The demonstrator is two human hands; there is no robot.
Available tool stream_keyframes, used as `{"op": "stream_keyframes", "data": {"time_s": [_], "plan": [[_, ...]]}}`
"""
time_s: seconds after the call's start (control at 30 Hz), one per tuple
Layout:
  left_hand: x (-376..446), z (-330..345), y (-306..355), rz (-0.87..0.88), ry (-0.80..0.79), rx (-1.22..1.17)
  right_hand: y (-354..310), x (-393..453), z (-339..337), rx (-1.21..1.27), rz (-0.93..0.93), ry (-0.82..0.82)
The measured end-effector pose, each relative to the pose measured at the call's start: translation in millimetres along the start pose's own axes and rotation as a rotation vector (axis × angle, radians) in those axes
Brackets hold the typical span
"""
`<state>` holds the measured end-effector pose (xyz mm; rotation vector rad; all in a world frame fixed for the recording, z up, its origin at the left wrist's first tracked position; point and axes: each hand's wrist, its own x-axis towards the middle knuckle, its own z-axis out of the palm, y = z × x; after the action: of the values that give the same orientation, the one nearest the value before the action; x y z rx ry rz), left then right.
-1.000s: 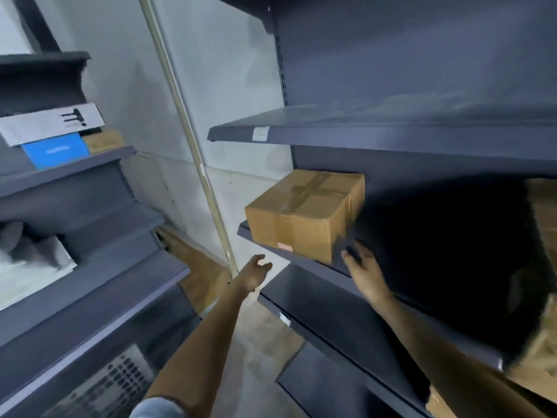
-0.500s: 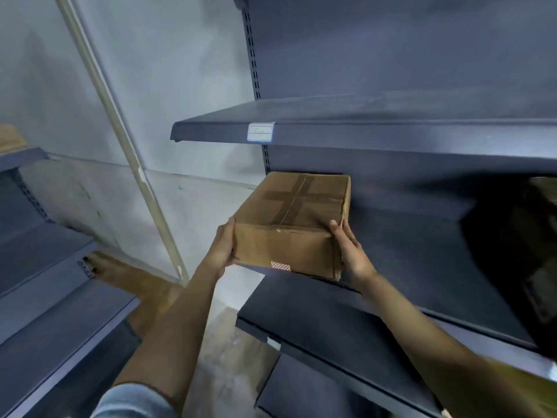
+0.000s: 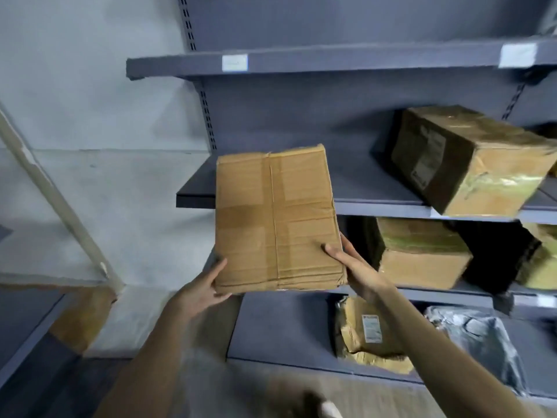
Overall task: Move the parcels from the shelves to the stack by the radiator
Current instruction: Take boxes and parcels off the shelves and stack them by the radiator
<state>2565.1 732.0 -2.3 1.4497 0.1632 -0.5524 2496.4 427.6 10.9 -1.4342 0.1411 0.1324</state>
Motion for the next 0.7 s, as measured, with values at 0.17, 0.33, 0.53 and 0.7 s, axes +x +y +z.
{"op": "stream_keyframes", "data": {"time_s": [0.17,0.33,0.53,0.7], "plan": [[-20,26,-57,-0.292,-0.33,-0.08,28,-82,-39,-0.081,0.109,-0.023],[-28,90,-90,-0.391,-0.448,0.124,26,-147,-89,-0.081,0.148,0.081],[-23,206,-107,-0.458,-0.615,0.23,37,-240,-168,-0.045,0.131,0.251],[-34,363,-119,-0.409,-0.856,0.395,50,-367,-252,0.107,0.119,0.544]]}}
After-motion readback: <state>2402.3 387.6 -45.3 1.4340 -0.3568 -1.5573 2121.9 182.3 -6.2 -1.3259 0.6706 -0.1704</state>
